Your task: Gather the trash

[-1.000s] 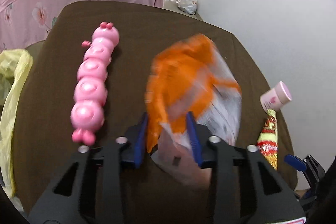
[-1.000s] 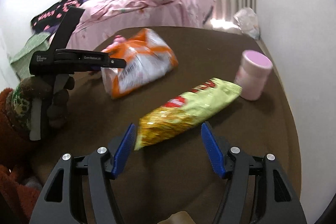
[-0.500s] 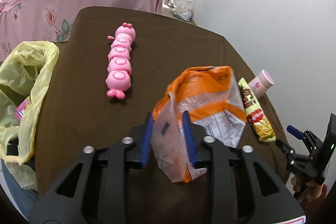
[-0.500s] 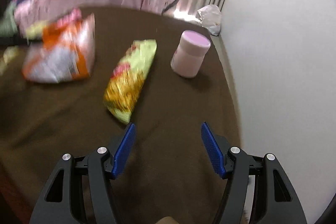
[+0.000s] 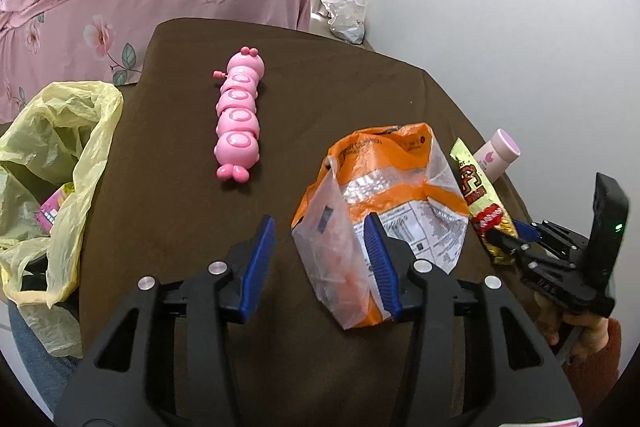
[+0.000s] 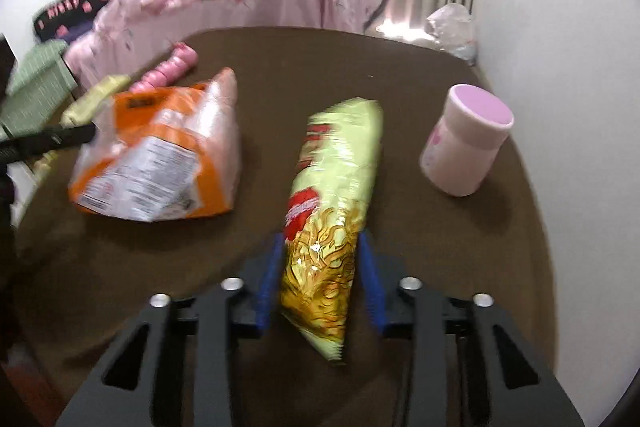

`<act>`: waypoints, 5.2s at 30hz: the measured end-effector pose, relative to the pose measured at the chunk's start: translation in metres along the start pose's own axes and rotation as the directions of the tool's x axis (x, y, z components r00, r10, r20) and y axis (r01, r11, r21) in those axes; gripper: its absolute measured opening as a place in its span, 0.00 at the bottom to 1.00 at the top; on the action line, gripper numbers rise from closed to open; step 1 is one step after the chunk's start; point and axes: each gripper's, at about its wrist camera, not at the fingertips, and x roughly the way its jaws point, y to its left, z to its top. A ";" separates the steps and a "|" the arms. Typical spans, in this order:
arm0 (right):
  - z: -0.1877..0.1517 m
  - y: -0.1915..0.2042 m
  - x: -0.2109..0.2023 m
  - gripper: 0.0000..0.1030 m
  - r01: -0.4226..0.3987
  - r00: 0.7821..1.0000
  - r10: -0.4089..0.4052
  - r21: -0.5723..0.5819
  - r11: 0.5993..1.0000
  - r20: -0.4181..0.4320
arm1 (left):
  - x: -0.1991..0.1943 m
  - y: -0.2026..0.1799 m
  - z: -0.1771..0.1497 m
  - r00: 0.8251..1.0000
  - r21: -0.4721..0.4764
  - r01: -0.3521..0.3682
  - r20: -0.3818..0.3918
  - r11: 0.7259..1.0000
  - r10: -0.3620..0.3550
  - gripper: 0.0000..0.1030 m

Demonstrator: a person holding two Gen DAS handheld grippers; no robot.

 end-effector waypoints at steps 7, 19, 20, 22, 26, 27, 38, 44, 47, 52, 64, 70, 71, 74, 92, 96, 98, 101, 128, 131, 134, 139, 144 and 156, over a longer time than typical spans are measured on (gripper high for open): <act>-0.001 0.004 -0.027 0.24 -0.046 0.996 0.046 0.004 0.999 0.076 | 0.017 -0.018 -0.002 0.997 0.034 -0.073 -0.031 0.997 0.074 0.43; 0.014 0.018 -0.058 0.24 -0.060 0.985 0.062 -0.014 0.998 0.163 | -0.032 -0.018 0.005 0.984 0.059 -0.135 0.122 0.989 0.127 0.21; 0.019 0.023 -0.062 0.24 -0.068 0.982 0.071 -0.023 0.997 0.175 | -0.041 -0.015 0.007 0.981 0.049 -0.135 0.144 0.990 0.127 0.21; 0.027 0.031 -0.067 0.24 -0.079 0.978 0.084 -0.037 0.996 0.192 | -0.057 -0.006 0.012 0.975 0.024 -0.137 0.180 0.990 0.131 0.21; 0.054 0.061 -0.079 0.24 -0.093 0.965 0.115 -0.103 0.990 0.236 | -0.098 0.027 0.021 0.935 -0.049 -0.211 0.283 0.976 0.216 0.21; 0.060 0.068 -0.080 0.24 -0.097 0.962 0.123 -0.118 0.988 0.242 | -0.106 0.035 0.022 0.922 -0.063 -0.235 0.301 0.970 0.243 0.21; 0.112 0.151 -0.054 0.24 -0.190 0.952 0.247 -0.284 0.940 0.182 | -0.144 0.139 0.019 0.729 -0.247 -0.565 0.298 0.787 0.616 0.22; 0.139 0.202 -0.021 0.24 -0.247 0.945 0.308 -0.380 0.891 0.107 | -0.119 0.191 0.006 0.660 -0.301 -0.669 0.182 0.680 0.729 0.22; 0.157 0.229 0.004 0.24 -0.320 0.927 0.371 -0.404 0.857 0.053 | -0.090 0.209 -0.001 0.705 -0.272 -0.658 0.104 0.702 0.701 0.22; 0.177 0.281 0.068 0.24 -0.431 0.896 0.434 -0.411 0.803 -0.091 | -0.057 0.234 -0.010 0.860 -0.345 -0.476 0.008 0.809 0.510 0.22; 0.170 0.331 0.174 0.24 -0.474 0.875 0.385 -0.365 0.801 -0.292 | -0.049 0.245 0.009 0.872 -0.430 -0.430 0.028 0.794 0.488 0.22; 0.162 0.319 0.177 0.24 -0.471 0.876 0.385 -0.346 0.811 -0.291 | -0.045 0.250 0.000 0.888 -0.452 -0.417 -0.015 0.789 0.460 0.22; 0.161 0.318 0.176 0.24 -0.475 0.874 0.390 -0.341 0.811 -0.291 | -0.047 0.250 -0.004 0.887 -0.460 -0.417 -0.018 0.784 0.461 0.22; 0.161 0.318 0.176 0.24 -0.478 0.873 0.397 -0.336 0.811 -0.285 | -0.055 0.250 -0.011 0.877 -0.478 -0.427 -0.014 0.767 0.480 0.23; 0.154 0.312 0.158 0.46 -0.454 0.891 0.408 -0.382 0.805 -0.201 | -0.076 0.256 -0.002 0.916 -0.580 -0.247 0.123 0.776 0.383 0.63; 0.153 0.300 0.138 0.46 -0.428 0.903 0.404 -0.376 0.822 -0.146 | -0.085 0.244 0.004 0.893 -0.549 -0.297 0.129 0.781 0.430 0.76; 0.151 0.291 0.121 0.46 -0.417 0.906 0.409 -0.376 0.828 -0.105 | -0.092 0.231 0.008 0.883 -0.514 -0.328 0.131 0.792 0.451 0.77; 0.148 0.272 0.086 0.47 -0.393 0.912 0.409 -0.367 0.843 -0.038 | -0.104 0.199 0.007 0.872 -0.448 -0.359 0.153 0.819 0.465 0.78; 0.053 0.180 -0.084 0.52 -0.157 0.960 0.196 -0.196 0.968 0.199 | -0.175 0.022 -0.043 0.816 -0.206 -0.470 0.270 0.859 0.511 0.78; 0.053 0.179 -0.083 0.52 -0.163 0.960 0.200 -0.191 0.968 0.194 | -0.175 0.020 -0.043 0.817 -0.200 -0.469 0.270 0.860 0.509 0.78; 0.053 0.179 -0.083 0.52 -0.162 0.961 0.199 -0.190 0.968 0.194 | -0.175 0.019 -0.042 0.819 -0.199 -0.466 0.272 0.862 0.506 0.78; 0.052 0.180 -0.083 0.52 -0.163 0.959 0.201 -0.190 0.968 0.201 | -0.177 0.019 -0.042 0.817 -0.197 -0.464 0.281 0.863 0.504 0.78; 0.052 0.180 -0.083 0.52 -0.163 0.959 0.200 -0.190 0.968 0.198 | -0.176 0.019 -0.041 0.822 -0.188 -0.463 0.276 0.866 0.499 0.78; 0.052 0.180 -0.084 0.52 -0.163 0.959 0.200 -0.189 0.968 0.201 | -0.176 0.018 -0.041 0.823 -0.184 -0.462 0.276 0.868 0.497 0.78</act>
